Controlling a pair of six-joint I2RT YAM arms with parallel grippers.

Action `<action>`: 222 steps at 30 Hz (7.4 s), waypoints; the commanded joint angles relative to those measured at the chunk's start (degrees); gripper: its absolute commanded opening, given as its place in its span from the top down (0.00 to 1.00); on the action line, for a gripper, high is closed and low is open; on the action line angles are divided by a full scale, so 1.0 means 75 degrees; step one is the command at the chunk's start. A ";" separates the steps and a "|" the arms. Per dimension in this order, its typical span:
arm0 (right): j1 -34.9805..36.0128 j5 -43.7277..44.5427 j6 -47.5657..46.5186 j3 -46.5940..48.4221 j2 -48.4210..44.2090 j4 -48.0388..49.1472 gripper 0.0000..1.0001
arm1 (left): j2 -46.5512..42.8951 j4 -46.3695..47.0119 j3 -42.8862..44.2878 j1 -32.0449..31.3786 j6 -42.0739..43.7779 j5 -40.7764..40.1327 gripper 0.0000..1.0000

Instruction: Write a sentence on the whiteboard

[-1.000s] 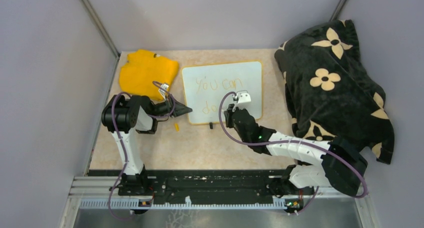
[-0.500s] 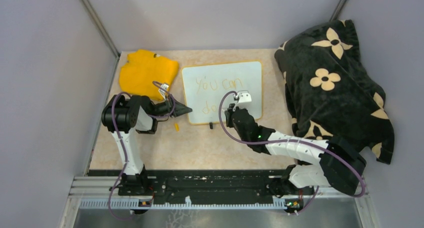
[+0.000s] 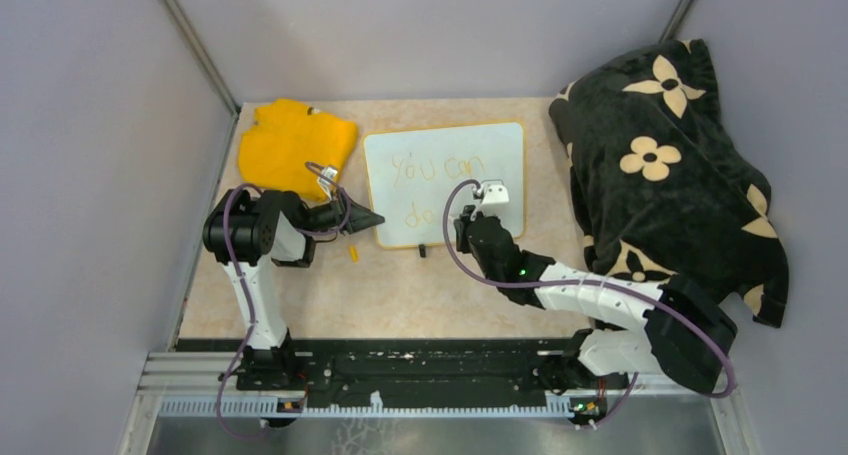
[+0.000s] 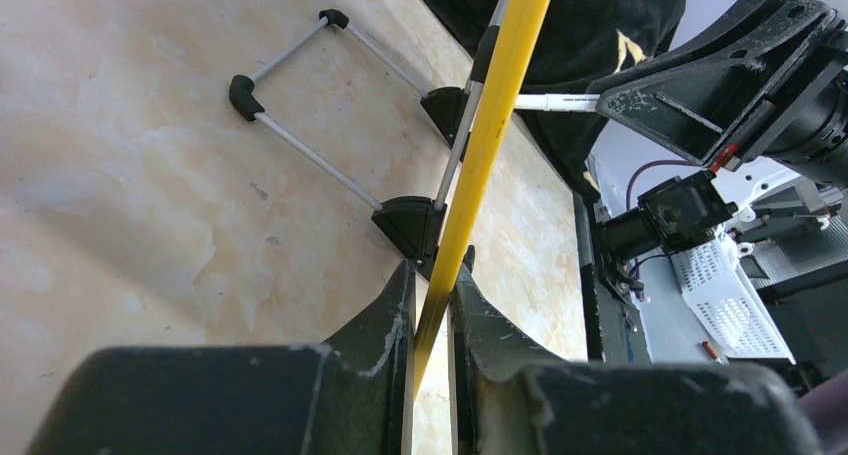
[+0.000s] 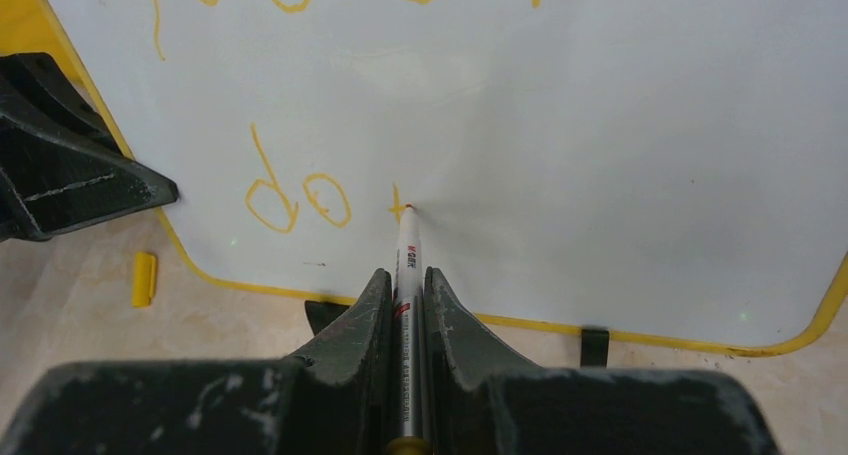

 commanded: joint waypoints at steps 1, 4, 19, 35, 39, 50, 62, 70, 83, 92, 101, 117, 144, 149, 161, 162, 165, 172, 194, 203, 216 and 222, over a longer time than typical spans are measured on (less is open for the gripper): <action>-0.0174 0.0395 0.0071 -0.0172 -0.0419 -0.0077 1.00 | 0.0278 0.1136 0.0038 -0.0019 -0.0089 -0.0291 1.00; -0.0187 0.0367 0.0084 -0.0204 -0.0515 -0.0128 1.00 | 0.0286 0.1136 0.0032 -0.0019 -0.0088 -0.0294 1.00; -0.0288 0.0002 -0.0141 0.0367 -0.0910 -0.0054 1.00 | 0.0272 0.1102 0.0037 -0.0031 -0.0063 -0.0279 1.00; -0.0675 -0.0244 -0.0023 0.0766 -0.0115 0.0034 1.00 | 0.0267 0.1075 0.0043 -0.0031 -0.0051 -0.0269 1.00; -0.0712 -0.0246 0.0027 0.0609 -0.0130 0.0044 1.00 | 0.0268 0.1078 0.0047 -0.0031 -0.0055 -0.0264 1.00; -0.0706 -0.0264 0.0244 0.0074 -0.0420 -0.0108 1.00 | 0.0275 0.1037 0.0049 -0.0031 -0.0049 -0.0276 1.00; -0.0698 -0.0529 0.0531 -0.0404 -0.0656 -0.0179 1.00 | 0.0265 0.1010 0.0061 -0.0031 -0.0052 -0.0282 1.00; -0.0685 -0.0628 0.0683 -0.0629 -0.0759 -0.0202 1.00 | 0.0265 0.1008 0.0071 -0.0031 -0.0051 -0.0270 1.00; -0.0691 -0.0552 0.0659 -0.0403 -0.0735 -0.0240 1.00 | 0.0269 0.0937 0.0072 -0.0054 -0.0033 -0.0263 1.00; -0.0718 -0.0424 0.0490 0.0006 -0.0532 -0.0159 1.00 | 0.0265 0.0914 0.0084 -0.0054 -0.0036 -0.0270 1.00; -0.0891 -0.0422 0.0321 0.0205 -0.0511 -0.0144 1.00 | 0.0275 0.0902 0.0096 -0.0054 -0.0044 -0.0256 1.00; -0.1195 -0.0415 0.0305 -0.0036 -0.0884 -0.0248 1.00 | 0.0272 0.0885 0.0096 -0.0054 -0.0040 -0.0253 1.00; -0.1201 -0.0691 0.0624 -0.0739 -0.1236 -0.0464 1.00 | 0.0266 0.0879 0.0108 -0.0054 -0.0040 -0.0253 1.00; -0.1205 -0.0600 0.0615 -0.0787 -0.1384 -0.0562 1.00 | 0.0274 0.0873 0.0108 -0.0054 -0.0054 -0.0251 1.00; -0.1201 -0.0740 0.0465 -0.0215 -0.1932 -0.0611 1.00 | 0.0272 0.0854 0.0108 -0.0054 -0.0049 -0.0254 1.00; -0.1197 -0.0716 0.0415 -0.0150 -0.1907 -0.0592 1.00 | 0.0265 0.0851 0.0109 -0.0054 -0.0049 -0.0252 1.00; -0.1205 -0.0615 0.0311 0.0016 -0.1766 -0.0542 1.00 | 0.0272 0.0855 0.0099 -0.0054 -0.0044 -0.0253 1.00; -0.1266 -0.0657 0.0241 0.0257 -0.1399 -0.0192 1.00 | 0.0276 0.0855 0.0116 -0.0054 -0.0052 -0.0238 1.00; -0.1635 -0.0767 0.0171 0.0288 -0.0829 -0.0114 1.00 | 0.0288 0.0855 0.0120 -0.0054 -0.0049 -0.0243 1.00; -0.1649 -0.0713 0.0201 0.0048 -0.0988 -0.0247 1.00 | 0.0283 0.0855 0.0112 -0.0054 -0.0063 -0.0241 1.00; -0.1652 -0.1009 0.0341 0.0133 -0.1679 -0.0479 1.00 | 0.0291 0.0848 0.0119 -0.0054 -0.0062 -0.0240 1.00; -0.1652 -0.1246 0.0402 -0.0017 -0.1840 -0.0539 1.00 | 0.0277 0.0844 0.0120 -0.0054 -0.0067 -0.0247 1.00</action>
